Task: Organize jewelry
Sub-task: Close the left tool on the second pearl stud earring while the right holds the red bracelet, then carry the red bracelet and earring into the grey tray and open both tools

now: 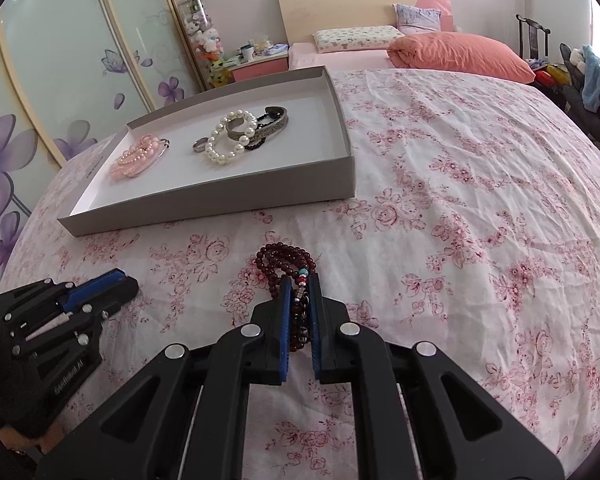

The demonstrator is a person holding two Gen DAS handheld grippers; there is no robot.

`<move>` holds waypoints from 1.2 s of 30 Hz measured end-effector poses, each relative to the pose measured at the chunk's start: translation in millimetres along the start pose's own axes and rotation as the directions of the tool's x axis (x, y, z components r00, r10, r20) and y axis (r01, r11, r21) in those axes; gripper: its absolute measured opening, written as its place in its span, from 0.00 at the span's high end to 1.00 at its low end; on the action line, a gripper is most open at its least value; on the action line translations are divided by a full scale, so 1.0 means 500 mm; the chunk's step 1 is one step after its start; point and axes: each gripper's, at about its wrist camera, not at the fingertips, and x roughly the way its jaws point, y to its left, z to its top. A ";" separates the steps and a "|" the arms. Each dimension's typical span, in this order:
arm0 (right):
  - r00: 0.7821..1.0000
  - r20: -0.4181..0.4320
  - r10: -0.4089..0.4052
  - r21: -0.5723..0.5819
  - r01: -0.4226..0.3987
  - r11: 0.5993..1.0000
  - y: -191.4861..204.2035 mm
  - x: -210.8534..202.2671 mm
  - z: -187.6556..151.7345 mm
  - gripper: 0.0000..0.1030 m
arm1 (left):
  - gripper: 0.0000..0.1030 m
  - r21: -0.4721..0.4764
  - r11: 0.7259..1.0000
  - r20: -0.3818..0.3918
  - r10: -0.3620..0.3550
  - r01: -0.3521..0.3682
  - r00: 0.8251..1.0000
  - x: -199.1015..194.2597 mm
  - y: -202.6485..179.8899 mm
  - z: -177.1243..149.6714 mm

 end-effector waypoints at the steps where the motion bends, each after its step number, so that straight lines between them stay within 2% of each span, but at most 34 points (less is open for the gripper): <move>1: 1.000 -0.002 0.003 -0.005 -0.003 1.000 0.004 0.001 0.000 0.91 | 0.87 -0.014 1.000 -0.002 0.012 -0.012 1.000 -0.001 0.013 -0.002; 9: 1.000 -0.010 0.026 -0.076 -0.027 0.997 0.053 0.007 -0.007 0.91 | 0.86 -0.139 0.982 -0.019 0.128 -0.130 0.992 -0.018 0.148 -0.023; 15: 1.000 -0.016 0.002 -0.090 -0.004 0.996 0.058 0.012 -0.008 0.90 | 0.86 -0.152 0.978 -0.012 0.143 -0.143 0.990 -0.024 0.161 -0.028; 22: 0.999 0.019 0.037 -0.092 -0.035 0.995 0.058 -0.004 -0.001 0.91 | 0.87 -0.180 0.976 -0.001 0.122 -0.120 0.993 -0.036 0.175 -0.037; 31: 0.986 0.139 0.087 -0.090 -0.075 0.993 0.075 -0.067 0.031 0.91 | 0.87 -0.239 0.964 0.097 0.146 -0.119 0.985 -0.101 0.204 -0.028; 36: 0.975 0.194 0.112 -0.095 -0.095 0.991 0.083 -0.096 0.045 0.91 | 0.87 -0.245 0.958 0.175 0.193 -0.147 0.966 -0.136 0.201 -0.019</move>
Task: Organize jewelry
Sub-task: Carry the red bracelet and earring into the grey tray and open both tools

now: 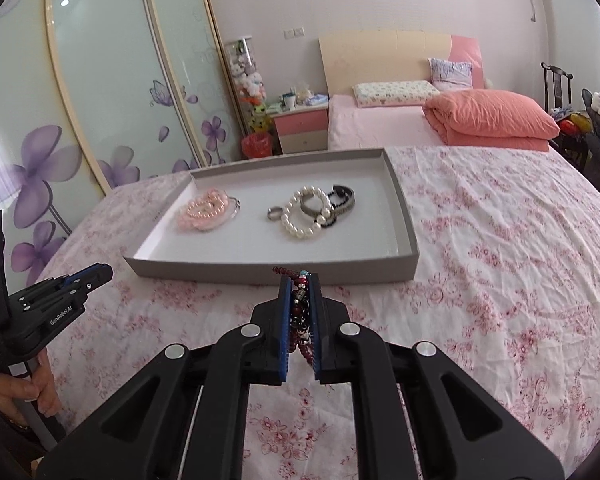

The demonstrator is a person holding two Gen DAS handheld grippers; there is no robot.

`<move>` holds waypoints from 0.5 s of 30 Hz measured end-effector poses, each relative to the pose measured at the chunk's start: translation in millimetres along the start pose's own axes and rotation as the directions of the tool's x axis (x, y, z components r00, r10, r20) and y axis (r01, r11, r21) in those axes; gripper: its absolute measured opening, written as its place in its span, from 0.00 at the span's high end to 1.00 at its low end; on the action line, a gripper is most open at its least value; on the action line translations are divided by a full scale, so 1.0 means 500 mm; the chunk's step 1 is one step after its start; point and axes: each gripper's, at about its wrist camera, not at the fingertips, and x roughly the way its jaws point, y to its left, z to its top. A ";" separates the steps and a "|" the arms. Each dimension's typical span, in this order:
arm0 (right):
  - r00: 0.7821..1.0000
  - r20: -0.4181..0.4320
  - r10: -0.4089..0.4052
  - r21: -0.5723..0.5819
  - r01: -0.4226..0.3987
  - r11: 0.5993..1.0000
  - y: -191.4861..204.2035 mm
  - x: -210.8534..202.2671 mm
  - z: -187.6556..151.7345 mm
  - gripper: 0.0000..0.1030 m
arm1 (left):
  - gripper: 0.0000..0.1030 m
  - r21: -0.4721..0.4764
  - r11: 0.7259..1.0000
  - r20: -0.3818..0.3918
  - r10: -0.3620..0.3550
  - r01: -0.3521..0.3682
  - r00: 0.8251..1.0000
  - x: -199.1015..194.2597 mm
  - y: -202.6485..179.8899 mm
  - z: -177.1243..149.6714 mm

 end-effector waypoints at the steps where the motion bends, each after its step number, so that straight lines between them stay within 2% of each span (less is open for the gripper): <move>1: 1.000 0.012 0.001 -0.005 -0.001 1.000 0.003 -0.004 0.004 0.91 | 0.87 0.007 1.000 0.017 0.008 -0.008 1.000 -0.006 -0.003 0.002; 9: 0.990 0.139 0.000 -0.055 0.007 0.998 0.032 -0.044 0.034 0.91 | 0.87 0.066 0.995 0.166 0.059 -0.070 0.984 -0.056 -0.040 0.025; 15: 0.978 0.206 0.004 -0.084 0.013 0.996 0.049 -0.059 0.055 0.91 | 0.87 0.090 0.993 0.222 0.059 -0.081 0.973 -0.072 -0.065 0.047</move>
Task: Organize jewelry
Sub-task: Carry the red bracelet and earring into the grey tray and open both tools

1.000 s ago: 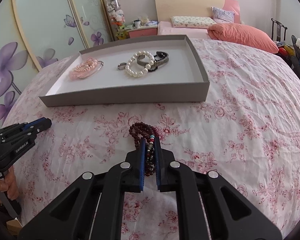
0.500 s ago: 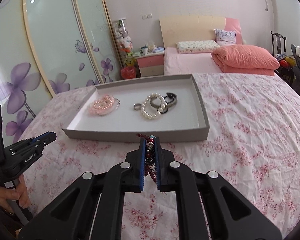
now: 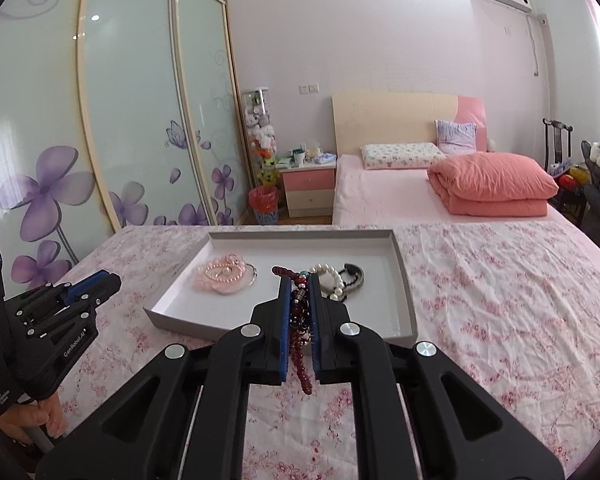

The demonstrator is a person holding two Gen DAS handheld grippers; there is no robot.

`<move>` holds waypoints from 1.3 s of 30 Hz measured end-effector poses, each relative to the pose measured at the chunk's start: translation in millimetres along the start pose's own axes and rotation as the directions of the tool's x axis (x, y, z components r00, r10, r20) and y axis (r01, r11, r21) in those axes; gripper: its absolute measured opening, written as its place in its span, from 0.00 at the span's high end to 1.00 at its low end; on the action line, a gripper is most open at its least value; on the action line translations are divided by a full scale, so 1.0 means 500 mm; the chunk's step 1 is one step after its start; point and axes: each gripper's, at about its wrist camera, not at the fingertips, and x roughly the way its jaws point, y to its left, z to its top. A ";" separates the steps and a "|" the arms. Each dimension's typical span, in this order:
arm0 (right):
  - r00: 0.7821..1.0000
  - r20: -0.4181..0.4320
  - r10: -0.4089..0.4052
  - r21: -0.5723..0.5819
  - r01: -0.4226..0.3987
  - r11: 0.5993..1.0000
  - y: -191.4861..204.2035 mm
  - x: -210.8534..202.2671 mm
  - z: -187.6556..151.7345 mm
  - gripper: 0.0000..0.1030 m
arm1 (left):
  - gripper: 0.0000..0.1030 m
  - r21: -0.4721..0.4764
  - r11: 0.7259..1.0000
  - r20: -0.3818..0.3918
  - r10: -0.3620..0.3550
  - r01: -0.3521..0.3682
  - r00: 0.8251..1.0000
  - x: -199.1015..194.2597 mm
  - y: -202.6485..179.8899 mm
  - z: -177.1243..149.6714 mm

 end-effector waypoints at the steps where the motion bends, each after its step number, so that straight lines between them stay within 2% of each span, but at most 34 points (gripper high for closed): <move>1: 1.000 0.006 -0.001 -0.006 0.001 1.000 0.002 0.001 0.003 0.91 | 0.87 0.001 1.000 0.005 -0.001 0.001 1.000 -0.001 -0.003 0.004; 8: 0.999 0.041 0.004 -0.041 -0.003 0.999 0.015 0.003 0.025 0.91 | 0.87 0.015 1.000 0.042 0.001 -0.001 0.999 -0.009 -0.015 0.022; 16: 0.999 0.042 0.014 -0.041 -0.012 0.999 0.022 0.009 0.029 0.91 | 0.87 0.012 1.000 0.043 -0.011 0.010 0.999 -0.006 -0.016 0.027; 19: 0.999 0.052 0.013 -0.039 -0.011 0.999 0.022 0.012 0.039 0.91 | 0.87 0.007 1.000 0.045 -0.026 0.025 0.999 -0.002 -0.015 0.033; 26: 0.995 0.092 0.029 -0.003 -0.029 1.000 0.005 0.047 0.087 0.91 | 0.87 -0.014 0.996 0.085 -0.087 0.088 0.993 0.029 -0.022 0.093; 32: 0.999 0.038 0.035 0.041 -0.037 0.998 -0.026 0.130 0.098 0.91 | 0.87 -0.050 0.990 0.037 -0.126 0.128 0.991 0.108 -0.030 0.108; 39: 0.998 -0.049 0.035 0.080 -0.031 0.996 -0.050 0.225 0.087 0.91 | 0.87 -0.050 0.989 -0.032 -0.144 0.142 0.989 0.200 -0.047 0.100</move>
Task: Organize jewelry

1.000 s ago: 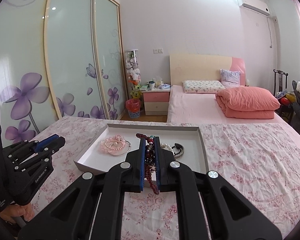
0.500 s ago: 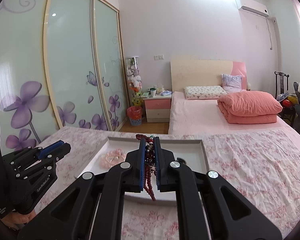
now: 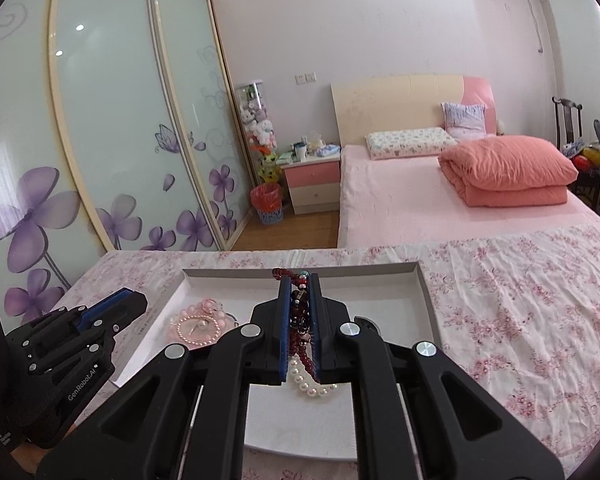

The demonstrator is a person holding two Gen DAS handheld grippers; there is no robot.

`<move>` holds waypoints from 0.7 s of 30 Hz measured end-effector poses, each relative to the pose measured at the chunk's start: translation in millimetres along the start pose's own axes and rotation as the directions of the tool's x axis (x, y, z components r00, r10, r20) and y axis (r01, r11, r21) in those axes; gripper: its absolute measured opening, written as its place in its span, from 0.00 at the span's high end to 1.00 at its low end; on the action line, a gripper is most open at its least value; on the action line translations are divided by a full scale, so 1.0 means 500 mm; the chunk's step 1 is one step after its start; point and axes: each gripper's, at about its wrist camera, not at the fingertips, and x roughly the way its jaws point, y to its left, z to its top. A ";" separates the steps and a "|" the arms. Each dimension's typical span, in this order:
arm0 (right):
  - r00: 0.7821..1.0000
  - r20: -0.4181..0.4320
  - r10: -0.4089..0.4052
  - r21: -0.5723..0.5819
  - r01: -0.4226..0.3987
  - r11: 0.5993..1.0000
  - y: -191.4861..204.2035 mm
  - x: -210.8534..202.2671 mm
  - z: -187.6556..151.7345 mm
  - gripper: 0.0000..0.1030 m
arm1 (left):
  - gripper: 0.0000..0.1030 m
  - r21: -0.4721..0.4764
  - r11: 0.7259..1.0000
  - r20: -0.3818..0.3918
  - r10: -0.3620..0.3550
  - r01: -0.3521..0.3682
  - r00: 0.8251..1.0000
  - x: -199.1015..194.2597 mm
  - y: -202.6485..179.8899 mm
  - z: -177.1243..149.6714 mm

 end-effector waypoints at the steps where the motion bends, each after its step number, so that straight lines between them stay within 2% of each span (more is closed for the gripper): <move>1: 1.000 -0.009 0.000 0.006 0.000 1.000 -0.003 0.009 -0.001 0.91 | 0.87 0.001 1.000 -0.010 0.000 0.000 1.000 0.013 -0.002 -0.002; 9: 0.998 -0.066 -0.004 0.035 0.007 0.999 -0.015 0.047 -0.015 0.90 | 0.86 -0.006 1.000 -0.059 0.003 -0.003 0.998 0.070 -0.007 -0.014; 11: 0.997 -0.073 -0.008 0.044 0.011 0.999 -0.021 0.042 -0.015 0.76 | 0.80 -0.018 1.000 -0.065 -0.004 0.003 0.998 0.074 -0.003 -0.016; 12: 0.997 -0.070 -0.012 0.048 0.015 0.999 -0.024 0.038 -0.016 0.58 | 0.69 -0.026 1.000 -0.068 -0.013 0.011 0.998 0.075 0.004 -0.015; 13: 0.998 -0.056 -0.020 0.053 0.023 0.998 -0.028 0.027 -0.017 0.50 | 0.61 -0.039 0.999 -0.065 -0.018 0.016 0.998 0.069 0.011 -0.014; 15: 0.999 -0.033 -0.032 0.054 0.034 0.998 -0.035 0.005 -0.017 0.49 | 0.59 -0.060 0.998 -0.053 -0.035 0.032 0.998 0.055 0.025 -0.010; 18: 0.999 -0.027 -0.035 0.073 0.037 0.997 -0.045 -0.020 -0.021 0.48 | 0.51 -0.098 0.994 -0.031 -0.054 0.051 0.998 0.020 0.056 -0.004; 21: 0.999 -0.021 -0.043 0.070 0.044 0.997 -0.045 -0.054 -0.029 0.39 | 0.42 -0.123 0.992 -0.003 -0.039 0.038 0.999 -0.030 0.091 -0.005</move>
